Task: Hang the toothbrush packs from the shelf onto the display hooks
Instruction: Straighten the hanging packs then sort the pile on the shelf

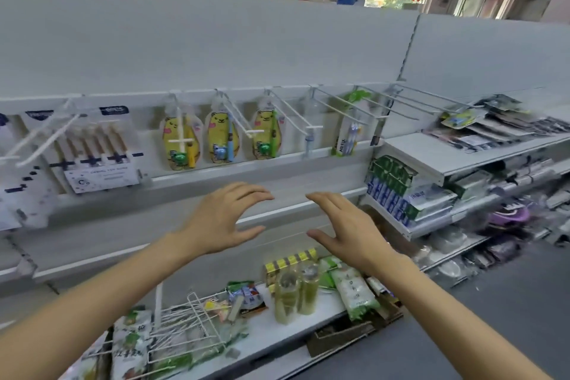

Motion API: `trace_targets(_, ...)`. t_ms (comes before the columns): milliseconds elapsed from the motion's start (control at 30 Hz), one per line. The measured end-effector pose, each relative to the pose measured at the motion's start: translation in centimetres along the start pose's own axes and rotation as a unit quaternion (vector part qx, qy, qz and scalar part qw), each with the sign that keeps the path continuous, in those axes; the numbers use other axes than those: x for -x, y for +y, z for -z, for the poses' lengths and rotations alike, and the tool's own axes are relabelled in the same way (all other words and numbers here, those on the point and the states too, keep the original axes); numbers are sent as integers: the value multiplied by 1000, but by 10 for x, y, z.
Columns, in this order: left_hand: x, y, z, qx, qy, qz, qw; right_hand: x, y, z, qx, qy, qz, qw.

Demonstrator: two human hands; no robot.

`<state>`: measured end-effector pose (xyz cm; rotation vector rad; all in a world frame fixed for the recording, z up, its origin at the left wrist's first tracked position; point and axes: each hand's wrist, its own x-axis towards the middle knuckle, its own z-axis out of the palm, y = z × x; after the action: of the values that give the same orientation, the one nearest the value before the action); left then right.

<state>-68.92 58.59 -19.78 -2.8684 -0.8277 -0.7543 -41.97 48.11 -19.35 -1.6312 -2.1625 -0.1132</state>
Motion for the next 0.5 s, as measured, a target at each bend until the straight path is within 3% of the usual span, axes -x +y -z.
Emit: trace_targets(500,-198,132,-131,49,-8,-11,999,69,240,90,48,-27,-26,998)
